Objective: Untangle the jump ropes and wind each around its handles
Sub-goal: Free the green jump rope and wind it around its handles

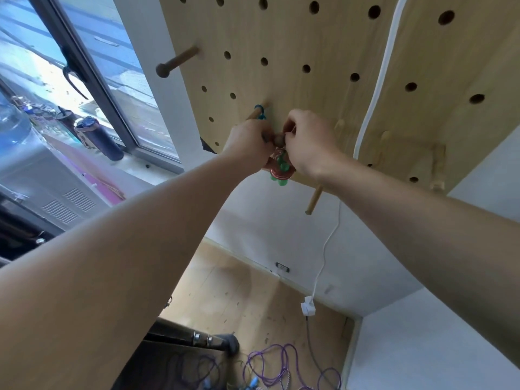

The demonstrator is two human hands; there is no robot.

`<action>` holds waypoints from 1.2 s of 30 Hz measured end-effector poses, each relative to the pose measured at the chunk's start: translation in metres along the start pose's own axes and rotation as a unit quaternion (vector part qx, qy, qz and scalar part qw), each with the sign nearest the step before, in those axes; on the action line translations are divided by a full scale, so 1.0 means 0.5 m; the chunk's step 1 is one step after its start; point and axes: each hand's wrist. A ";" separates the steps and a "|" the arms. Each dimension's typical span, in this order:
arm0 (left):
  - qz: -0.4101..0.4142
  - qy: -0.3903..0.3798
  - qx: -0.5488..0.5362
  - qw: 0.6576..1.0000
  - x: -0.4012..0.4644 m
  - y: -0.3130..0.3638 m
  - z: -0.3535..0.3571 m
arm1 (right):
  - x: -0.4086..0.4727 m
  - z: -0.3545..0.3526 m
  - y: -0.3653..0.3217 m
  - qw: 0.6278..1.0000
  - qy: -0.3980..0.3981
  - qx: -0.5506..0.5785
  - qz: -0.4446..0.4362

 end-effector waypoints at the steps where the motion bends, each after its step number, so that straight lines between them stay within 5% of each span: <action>1: 0.000 -0.001 -0.020 1.000 -0.003 -0.004 0.005 | -0.005 0.002 0.001 1.000 0.005 0.002 -0.008; 8: 0.003 -0.009 -0.102 0.995 0.006 -0.015 0.011 | -0.004 0.005 0.012 0.999 0.005 0.008 -0.047; 13: -0.095 -0.098 -0.349 0.927 0.010 -0.016 -0.021 | 0.052 -0.006 0.022 0.992 -0.037 0.094 0.081; 16: -0.135 -0.118 -0.400 0.899 0.016 0.001 -0.027 | 0.075 -0.006 0.030 0.992 -0.021 0.090 0.086; 31: -0.172 -0.058 -0.331 0.926 0.030 0.071 -0.005 | 0.096 -0.004 0.052 0.998 0.052 -0.024 0.041; 36: -0.178 -0.050 -0.304 0.934 -0.003 0.064 -0.013 | 0.041 -0.035 0.042 0.998 0.059 0.032 0.017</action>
Point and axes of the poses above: each hand's wrist, its own x-axis towards the middle knuckle, its own z-axis out of the palm, y = z × x, and after that the axes turned 3 degrees about y, right-handed
